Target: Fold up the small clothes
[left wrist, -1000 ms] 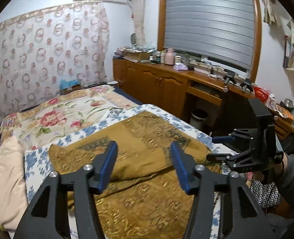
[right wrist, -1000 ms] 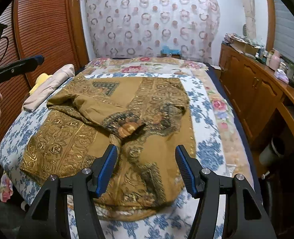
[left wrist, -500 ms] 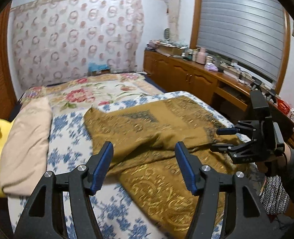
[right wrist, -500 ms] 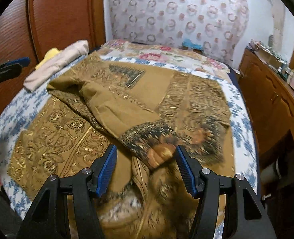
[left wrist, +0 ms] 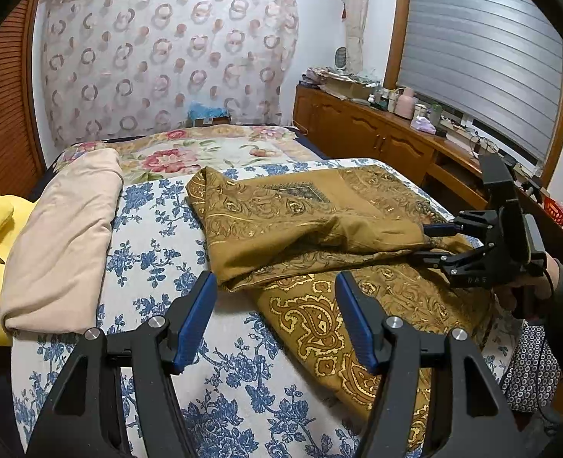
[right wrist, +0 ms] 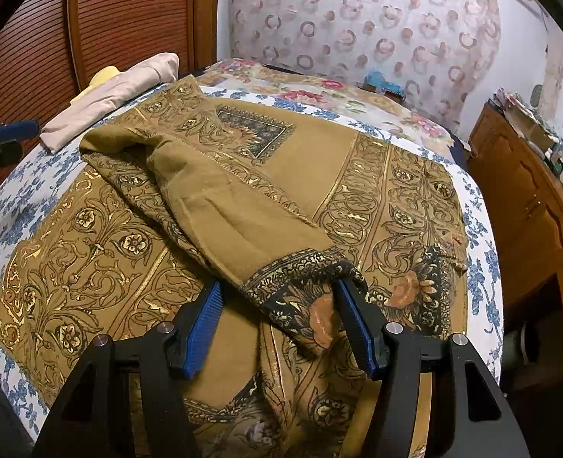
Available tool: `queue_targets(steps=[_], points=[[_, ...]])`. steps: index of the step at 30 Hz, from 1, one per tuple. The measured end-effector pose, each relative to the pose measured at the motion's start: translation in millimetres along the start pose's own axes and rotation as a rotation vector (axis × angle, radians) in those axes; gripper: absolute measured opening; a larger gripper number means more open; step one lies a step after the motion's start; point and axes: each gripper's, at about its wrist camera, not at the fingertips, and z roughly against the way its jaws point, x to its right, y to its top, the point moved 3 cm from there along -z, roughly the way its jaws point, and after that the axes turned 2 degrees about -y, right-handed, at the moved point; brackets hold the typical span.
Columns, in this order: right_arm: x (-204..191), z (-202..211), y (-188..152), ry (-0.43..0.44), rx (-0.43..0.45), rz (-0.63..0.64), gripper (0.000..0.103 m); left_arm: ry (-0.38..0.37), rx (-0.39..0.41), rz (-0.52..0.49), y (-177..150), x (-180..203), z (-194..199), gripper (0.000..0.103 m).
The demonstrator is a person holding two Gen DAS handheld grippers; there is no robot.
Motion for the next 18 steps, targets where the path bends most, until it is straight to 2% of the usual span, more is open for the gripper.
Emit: queue_targets(steps=[5, 8, 9, 12, 18], points=[[-0.6, 2.4, -4.2, 0.024, 0.016, -0.02, 0.046, 0.013, 0.021, 0.012, -1.5, -3.1, 3.6, 0.065], [-0.9, 3.4, -5.8, 0.055, 0.02, -0.034, 0.033, 0.018, 0.023, 0.013, -2.5, -4.5, 4.3, 0.065], [-0.6, 4.3, -6.1, 0.06, 0.022, -0.039, 0.025, 0.019, 0.024, 0.014, -2.6, -4.2, 4.6, 0.065], [-1.0, 9.2, -6.1, 0.048, 0.032, -0.036, 0.009, 0.022, 0.026, 0.019, -4.3, -5.4, 4.9, 0.065], [-8.2, 45.2, -3.9, 0.006, 0.161, -0.049, 0.006, 0.027, 0.026, 0.025, -6.8, -5.4, 3.8, 0.065]])
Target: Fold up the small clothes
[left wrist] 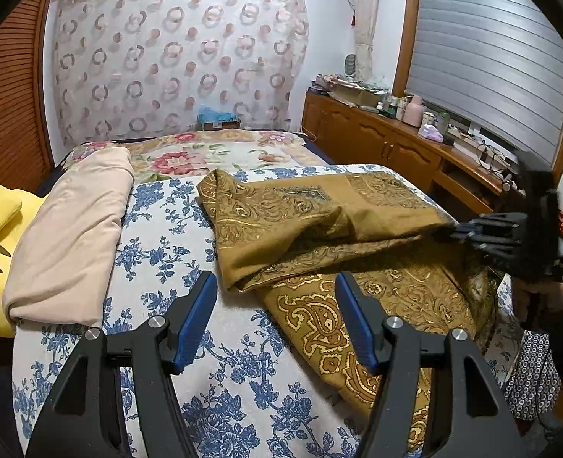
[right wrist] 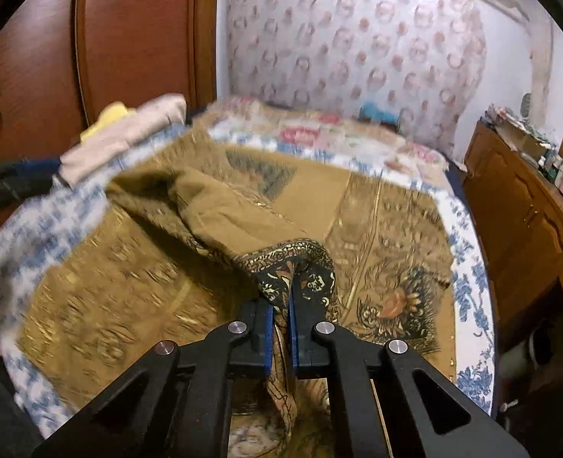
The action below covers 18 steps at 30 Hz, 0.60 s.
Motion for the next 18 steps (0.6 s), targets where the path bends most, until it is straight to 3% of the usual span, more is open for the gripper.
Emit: queue_targets(steps=[6, 10, 15, 18], points=[[0.6, 47.7, 3.9, -0.008, 0.1, -0.038, 0.006, 0.003, 0.007, -0.02, 0.7, 5.3, 0.8, 0.065], [15.1, 75.3, -3.3, -0.031, 0.117, -0.059, 0.006, -0.013, 0.015, -0.017, 1.7, 9.0, 3.2, 0.065], [40.4, 85.3, -28.3, -0.084, 0.066, -0.109, 0.006, -0.019, 0.017, -0.021, 2.5, 13.0, 4.1, 0.065], [52.8, 71.5, -56.3, -0.11, -0.025, -0.131, 0.006, -0.021, 0.017, -0.022, 2.6, 15.0, 3.8, 0.065]])
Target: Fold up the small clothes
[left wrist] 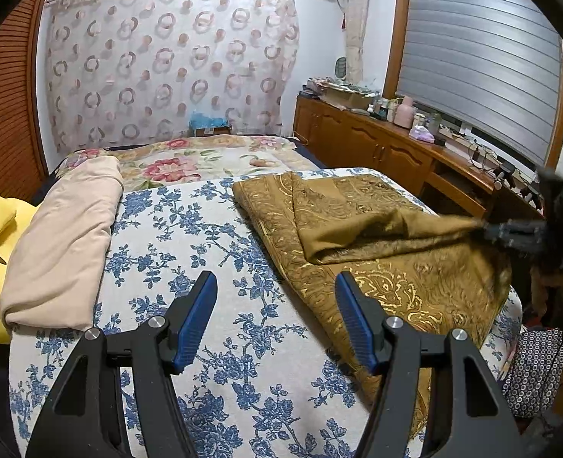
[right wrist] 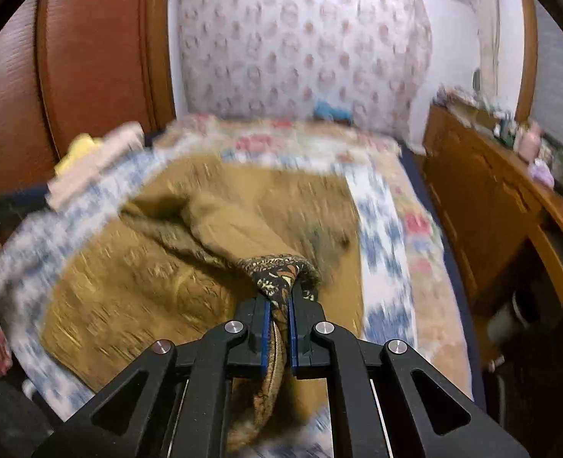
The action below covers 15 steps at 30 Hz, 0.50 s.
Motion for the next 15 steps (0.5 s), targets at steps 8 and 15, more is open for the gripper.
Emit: queue_targets(steps=[8, 15], points=[[2.2, 4.6, -19.1, -0.012, -0.048, -0.036, 0.029, -0.008, -0.01, -0.008, 3.1, 6.1, -3.8, 0.065], [-1.1, 31.7, 6.8, -0.017, 0.039, 0.001, 0.051, -0.013, -0.009, -0.015, 2.9, 12.1, -3.2, 0.065]])
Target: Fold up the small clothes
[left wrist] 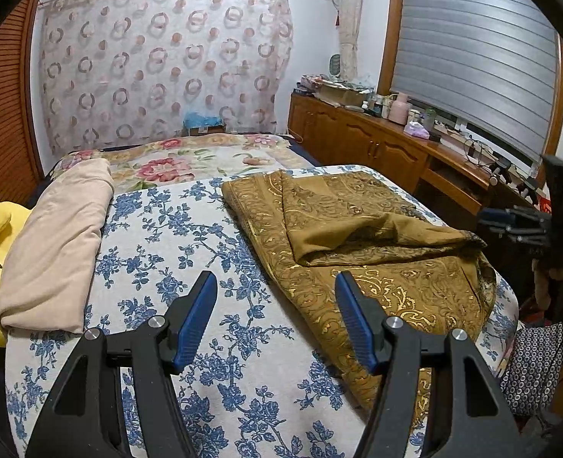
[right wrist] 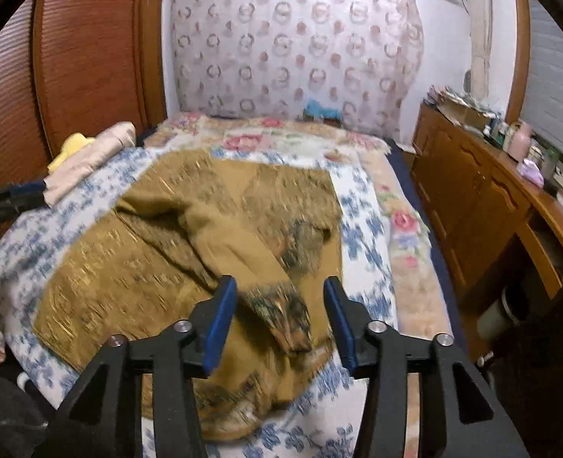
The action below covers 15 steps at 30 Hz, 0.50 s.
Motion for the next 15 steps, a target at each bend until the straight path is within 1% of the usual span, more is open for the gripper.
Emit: queue_targets(steps=[4, 7, 11, 13, 15], points=[[-14.6, -0.3, 17.8, 0.033, 0.024, 0.027, 0.051, 0.0, -0.004, -0.004, -0.5, 2.6, -0.9, 0.065], [-32.1, -11.8, 25.6, 0.074, 0.027, 0.068, 0.051, 0.001, -0.009, -0.002, -1.5, 2.0, -2.1, 0.065], [-61.6, -35.2, 35.9, 0.164, 0.006, 0.116, 0.051, 0.005, -0.012, 0.002, -2.8, -1.4, -1.4, 0.065], [-79.2, -46.3, 42.2, 0.216, -0.006, 0.144, 0.044, 0.008, -0.012, 0.005, -3.3, -4.3, -1.1, 0.065], [-95.2, -56.3, 48.0, 0.259, -0.017, 0.171, 0.044, 0.011, -0.011, 0.009, -3.7, -6.8, -0.2, 0.065]])
